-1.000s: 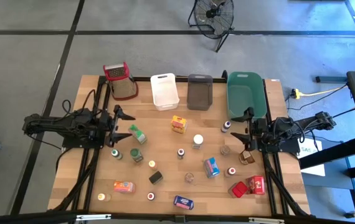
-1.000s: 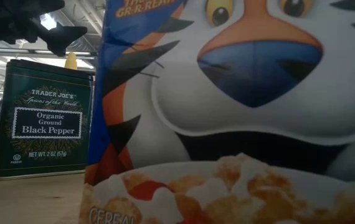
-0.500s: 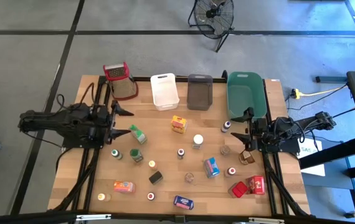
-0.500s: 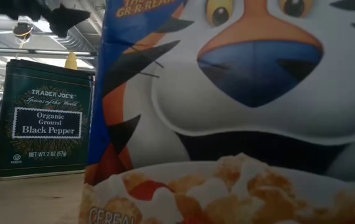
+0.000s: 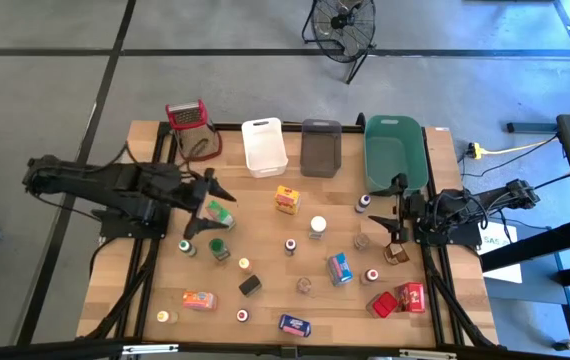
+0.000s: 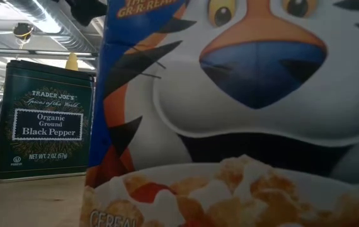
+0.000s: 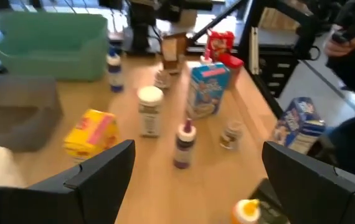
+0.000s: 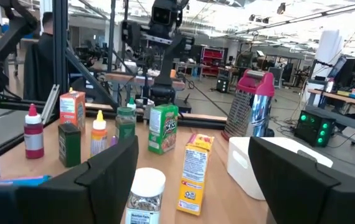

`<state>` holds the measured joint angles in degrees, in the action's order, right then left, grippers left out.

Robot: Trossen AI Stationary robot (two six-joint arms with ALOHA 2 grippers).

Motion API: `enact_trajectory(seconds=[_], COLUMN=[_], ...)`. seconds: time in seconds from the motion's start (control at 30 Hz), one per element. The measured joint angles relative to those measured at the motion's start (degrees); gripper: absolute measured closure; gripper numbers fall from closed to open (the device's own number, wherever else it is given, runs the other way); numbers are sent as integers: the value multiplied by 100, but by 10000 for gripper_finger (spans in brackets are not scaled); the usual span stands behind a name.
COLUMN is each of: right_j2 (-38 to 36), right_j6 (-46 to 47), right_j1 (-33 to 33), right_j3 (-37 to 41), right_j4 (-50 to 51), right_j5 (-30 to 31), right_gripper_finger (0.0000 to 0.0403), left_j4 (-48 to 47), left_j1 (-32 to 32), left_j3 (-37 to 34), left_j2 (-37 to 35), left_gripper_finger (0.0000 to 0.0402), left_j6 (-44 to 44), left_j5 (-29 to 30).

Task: Pick & Place Kitchen Items
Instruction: Put the green seasoning bottle into the white bin

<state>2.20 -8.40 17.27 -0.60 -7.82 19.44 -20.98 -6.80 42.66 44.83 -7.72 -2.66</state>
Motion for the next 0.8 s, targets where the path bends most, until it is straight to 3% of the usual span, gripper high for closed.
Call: enact_trajectory(seconds=[0.4, 0.67, 0.8], right_j2=[0, -1, 0], right_j6=[149, 372, 374], right_j1=[-2, -2, -1], right_j3=[0, 0, 0], right_j4=[-4, -27, -23], right_j5=[-22, -195, -211], right_gripper_finger=[95, 95, 95], left_j4=[-350, -1107, -1545], left_j1=[-1220, -2066, -2314], left_j3=[999, 1451, 1451], left_j2=[1046, 1454, 1754], left_gripper_finger=[74, 80, 80], left_j6=[-228, -593, -1023], left_j5=[634, 1676, 1882])
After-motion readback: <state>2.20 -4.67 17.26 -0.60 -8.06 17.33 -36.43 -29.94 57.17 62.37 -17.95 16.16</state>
